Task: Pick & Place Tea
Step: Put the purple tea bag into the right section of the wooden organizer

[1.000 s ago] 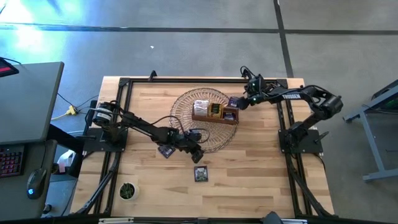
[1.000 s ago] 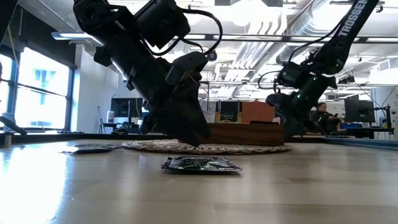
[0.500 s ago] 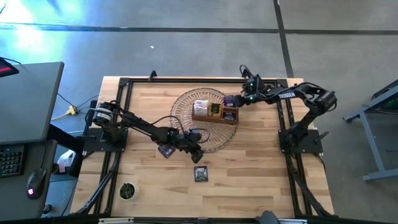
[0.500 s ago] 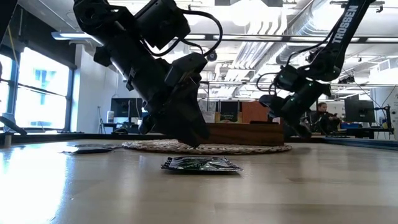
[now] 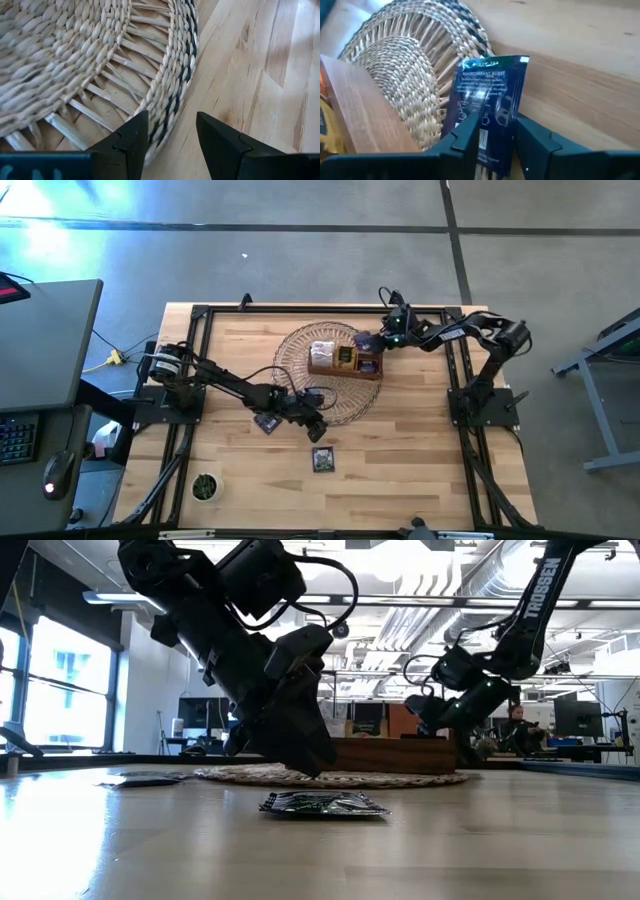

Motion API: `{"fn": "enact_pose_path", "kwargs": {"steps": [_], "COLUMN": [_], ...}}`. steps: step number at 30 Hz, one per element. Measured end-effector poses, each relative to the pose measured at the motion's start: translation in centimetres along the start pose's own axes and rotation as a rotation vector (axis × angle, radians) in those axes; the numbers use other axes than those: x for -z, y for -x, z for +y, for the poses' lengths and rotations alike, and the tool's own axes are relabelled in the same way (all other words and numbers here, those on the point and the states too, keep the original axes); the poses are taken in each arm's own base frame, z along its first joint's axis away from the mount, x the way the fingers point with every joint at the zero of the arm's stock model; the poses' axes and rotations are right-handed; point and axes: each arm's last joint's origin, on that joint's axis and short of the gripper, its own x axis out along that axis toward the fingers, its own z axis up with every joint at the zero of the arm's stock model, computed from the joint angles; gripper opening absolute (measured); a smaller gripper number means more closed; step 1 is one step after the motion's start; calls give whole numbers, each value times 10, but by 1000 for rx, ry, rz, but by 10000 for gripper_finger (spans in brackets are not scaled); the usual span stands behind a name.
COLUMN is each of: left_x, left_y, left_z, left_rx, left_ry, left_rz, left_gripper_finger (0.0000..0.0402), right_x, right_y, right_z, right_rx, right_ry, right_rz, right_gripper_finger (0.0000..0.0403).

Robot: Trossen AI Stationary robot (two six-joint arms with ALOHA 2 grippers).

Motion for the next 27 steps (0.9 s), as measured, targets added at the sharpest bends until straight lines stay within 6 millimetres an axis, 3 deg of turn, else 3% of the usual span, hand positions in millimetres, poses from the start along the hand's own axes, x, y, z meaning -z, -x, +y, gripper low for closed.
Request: {"fn": "enact_pose_path", "kwargs": {"steps": [9, 15, 22, 27], "left_x": [0, 1, 0, 1], "left_y": [0, 0, 0, 0], "left_z": [0, 0, 0, 0], "left_rx": [10, 6, 12, 11], "left_ry": [0, -1, -15, -16], "left_rz": [11, 16, 9, 10], "left_gripper_finger": [166, 166, 166, 166], "right_x": [-11, -19, -37, -21], "right_y": [-2, 2, 40, 71], "right_z": [12, 18, 51, 83], "right_rx": [-31, -67, -170, -124], "right_ry": [122, 196, 323, 440], "right_rz": [-73, -124, -253, -214], "right_gripper_finger": [13, 7, 2, 2]}}
